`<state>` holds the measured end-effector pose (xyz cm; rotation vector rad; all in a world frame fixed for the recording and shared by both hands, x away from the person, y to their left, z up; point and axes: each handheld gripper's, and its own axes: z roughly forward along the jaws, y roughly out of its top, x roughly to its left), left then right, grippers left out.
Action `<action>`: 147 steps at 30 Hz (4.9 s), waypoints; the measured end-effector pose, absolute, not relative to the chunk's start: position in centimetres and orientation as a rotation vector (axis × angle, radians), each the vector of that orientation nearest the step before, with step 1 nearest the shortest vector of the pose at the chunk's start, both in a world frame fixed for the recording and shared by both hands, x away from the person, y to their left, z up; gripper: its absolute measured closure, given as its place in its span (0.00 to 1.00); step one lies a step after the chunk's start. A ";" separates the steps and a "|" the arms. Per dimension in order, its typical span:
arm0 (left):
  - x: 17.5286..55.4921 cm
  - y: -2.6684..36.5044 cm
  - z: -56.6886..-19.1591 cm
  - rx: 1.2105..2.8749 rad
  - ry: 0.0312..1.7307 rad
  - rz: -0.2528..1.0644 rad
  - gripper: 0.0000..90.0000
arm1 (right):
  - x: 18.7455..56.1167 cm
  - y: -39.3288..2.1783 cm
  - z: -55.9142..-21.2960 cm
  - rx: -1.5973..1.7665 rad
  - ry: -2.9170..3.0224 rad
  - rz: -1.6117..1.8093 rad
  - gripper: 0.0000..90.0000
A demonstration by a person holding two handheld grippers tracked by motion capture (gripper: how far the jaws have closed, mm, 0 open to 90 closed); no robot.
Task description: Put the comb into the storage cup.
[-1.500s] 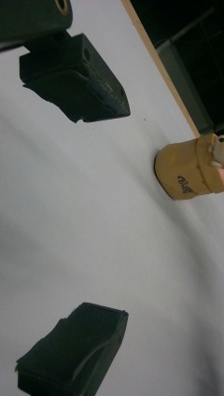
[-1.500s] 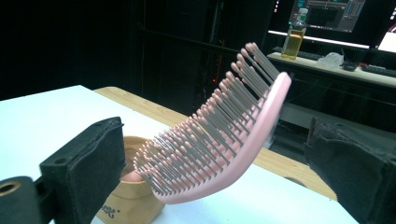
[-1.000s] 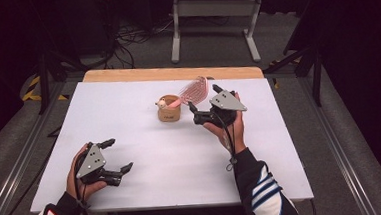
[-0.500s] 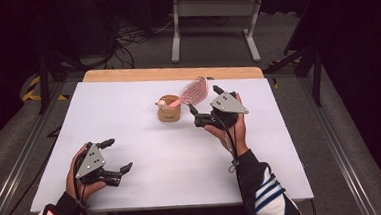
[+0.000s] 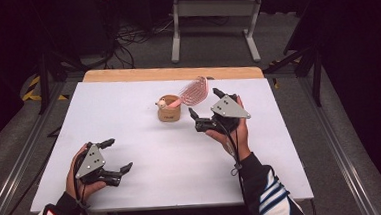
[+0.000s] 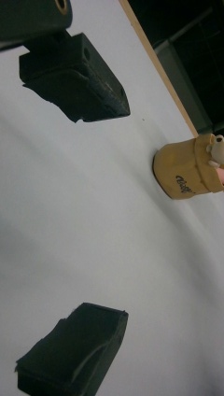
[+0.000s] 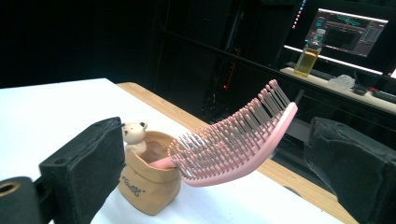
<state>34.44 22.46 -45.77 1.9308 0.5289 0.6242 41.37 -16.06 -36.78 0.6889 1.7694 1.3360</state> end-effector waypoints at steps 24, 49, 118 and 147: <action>34.4 22.4 -45.8 1.935 0.524 0.622 0.06 | 38.8 -16.5 -36.5 0.606 1.799 1.346 0.07; 34.4 22.3 -45.8 1.943 0.522 0.622 0.06 | 36.9 -17.5 -37.5 0.567 1.833 1.304 0.07; 34.3 21.9 -45.8 1.962 0.502 0.624 0.06 | 33.9 -25.1 -44.5 0.641 1.907 1.132 0.05; 34.3 22.0 -45.9 1.961 0.509 0.623 0.05 | 33.4 -27.0 -45.5 0.705 1.885 1.117 0.05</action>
